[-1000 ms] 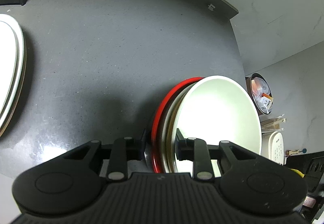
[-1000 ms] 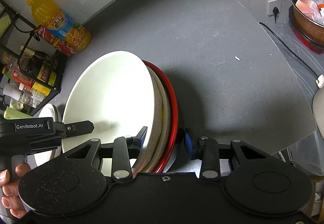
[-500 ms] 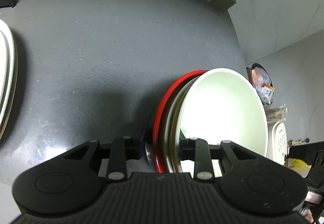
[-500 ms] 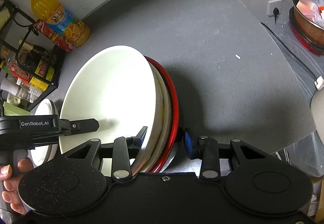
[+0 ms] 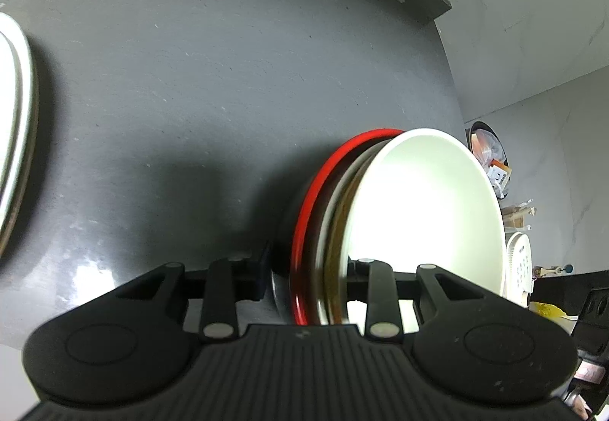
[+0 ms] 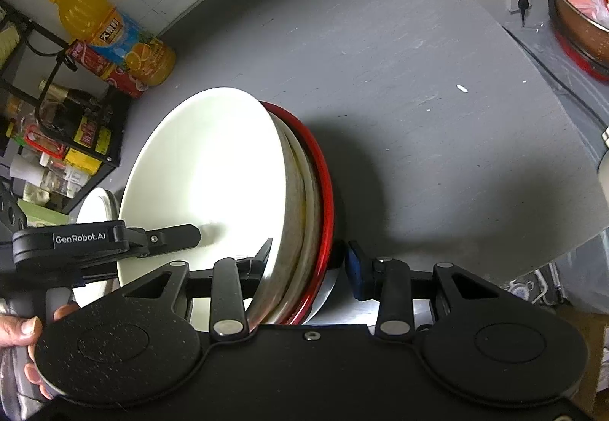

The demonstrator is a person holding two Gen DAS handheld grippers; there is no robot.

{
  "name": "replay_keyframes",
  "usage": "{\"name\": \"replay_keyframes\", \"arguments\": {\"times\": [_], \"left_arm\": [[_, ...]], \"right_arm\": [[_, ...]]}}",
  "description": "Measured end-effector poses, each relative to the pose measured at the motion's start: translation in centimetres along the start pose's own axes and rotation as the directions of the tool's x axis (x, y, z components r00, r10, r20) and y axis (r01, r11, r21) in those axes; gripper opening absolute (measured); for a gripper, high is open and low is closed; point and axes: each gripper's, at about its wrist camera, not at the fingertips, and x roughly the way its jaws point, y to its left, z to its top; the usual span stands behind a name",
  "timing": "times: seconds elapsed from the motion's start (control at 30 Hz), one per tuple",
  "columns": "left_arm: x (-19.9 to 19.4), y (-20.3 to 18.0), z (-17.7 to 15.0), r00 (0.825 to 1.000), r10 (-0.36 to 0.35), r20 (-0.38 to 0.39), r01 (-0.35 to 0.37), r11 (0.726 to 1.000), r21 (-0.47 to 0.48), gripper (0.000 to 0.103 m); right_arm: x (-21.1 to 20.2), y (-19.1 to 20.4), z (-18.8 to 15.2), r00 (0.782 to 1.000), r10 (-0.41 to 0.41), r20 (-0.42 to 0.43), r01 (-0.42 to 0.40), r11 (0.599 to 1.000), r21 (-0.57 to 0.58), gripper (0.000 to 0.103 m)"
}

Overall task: Organize plates and bowls
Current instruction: 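Lift the bowl stack with both grippers and carry it to the plates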

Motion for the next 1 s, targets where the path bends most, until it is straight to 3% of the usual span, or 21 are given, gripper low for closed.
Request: {"name": "replay_keyframes", "arguments": {"times": [1.0], "left_arm": [[-11.5, 7.8, 3.7, 0.985, 0.033, 0.169, -0.018, 0.996, -0.089, 0.031]], "right_arm": [[1.3, 13.6, 3.3, 0.994, 0.112, 0.013, -0.108, 0.977, -0.183, 0.037]]}}
